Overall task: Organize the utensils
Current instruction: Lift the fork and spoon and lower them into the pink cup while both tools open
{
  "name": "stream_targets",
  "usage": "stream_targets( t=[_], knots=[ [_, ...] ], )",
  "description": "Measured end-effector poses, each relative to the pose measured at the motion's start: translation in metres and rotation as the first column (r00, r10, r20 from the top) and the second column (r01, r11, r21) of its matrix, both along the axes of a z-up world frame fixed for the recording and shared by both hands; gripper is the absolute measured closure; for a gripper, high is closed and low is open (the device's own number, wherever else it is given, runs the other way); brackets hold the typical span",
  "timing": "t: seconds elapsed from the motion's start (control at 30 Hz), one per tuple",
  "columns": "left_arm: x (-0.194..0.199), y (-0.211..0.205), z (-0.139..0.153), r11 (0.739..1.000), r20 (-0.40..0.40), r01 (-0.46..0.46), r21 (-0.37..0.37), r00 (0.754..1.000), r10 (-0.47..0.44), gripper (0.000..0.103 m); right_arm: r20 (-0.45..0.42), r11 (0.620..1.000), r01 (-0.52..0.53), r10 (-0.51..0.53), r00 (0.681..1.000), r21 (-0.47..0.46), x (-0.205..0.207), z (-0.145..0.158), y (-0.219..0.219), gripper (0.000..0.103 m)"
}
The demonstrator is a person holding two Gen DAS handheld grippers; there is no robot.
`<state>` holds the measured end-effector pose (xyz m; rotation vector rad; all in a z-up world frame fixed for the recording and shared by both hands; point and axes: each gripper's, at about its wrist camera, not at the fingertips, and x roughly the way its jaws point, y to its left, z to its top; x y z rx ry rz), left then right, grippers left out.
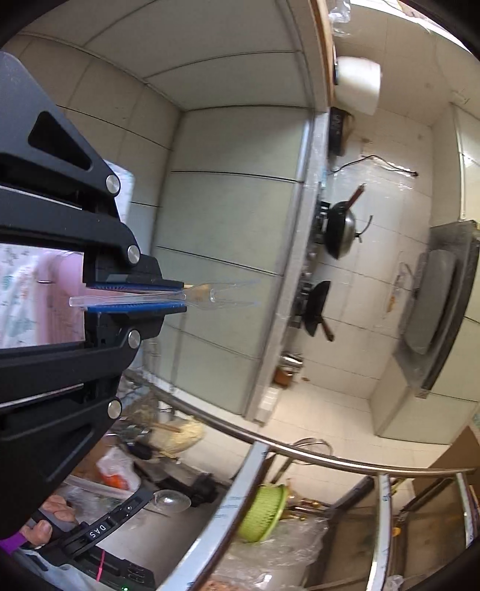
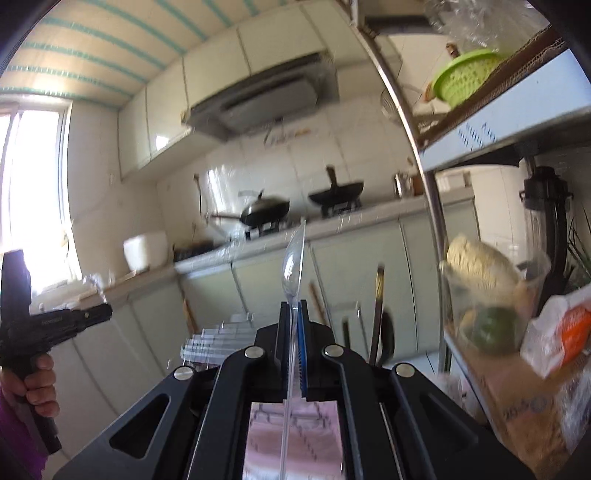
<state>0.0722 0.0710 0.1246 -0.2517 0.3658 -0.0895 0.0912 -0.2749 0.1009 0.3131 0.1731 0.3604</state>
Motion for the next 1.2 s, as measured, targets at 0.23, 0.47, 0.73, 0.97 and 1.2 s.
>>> stream_targets(
  t=[0.23,0.47,0.73,0.97,1.2],
  knots=[
    [0.036,-0.007,-0.003,0.999,-0.005,-0.013,0.038,1.000,0.013,0.098,0.101,0.998,0.054,-0.056,0.993,0.021,0.032,0.007,-0.004,0.100],
    [0.061,-0.012,-0.028,0.996,-0.081,0.007,0.092,0.997,0.000,0.098,0.115,0.996,0.085,-0.084,0.990,-0.002,0.057,-0.008,0.004,0.100],
    [0.076,-0.008,-0.052,0.996,-0.146,0.029,0.079,0.989,-0.017,0.098,0.116,0.992,0.124,-0.119,0.986,-0.033,0.072,-0.033,0.008,0.100],
    [0.082,-0.008,-0.064,0.997,-0.176,0.045,0.059,0.984,-0.033,0.098,0.104,0.987,0.139,-0.129,0.986,-0.085,0.073,-0.060,0.014,0.099],
    [0.080,-0.014,-0.068,0.995,-0.191,0.059,0.078,0.981,-0.043,0.098,0.041,0.987,0.128,-0.125,0.991,-0.093,0.063,-0.080,0.012,0.099]
  ],
)
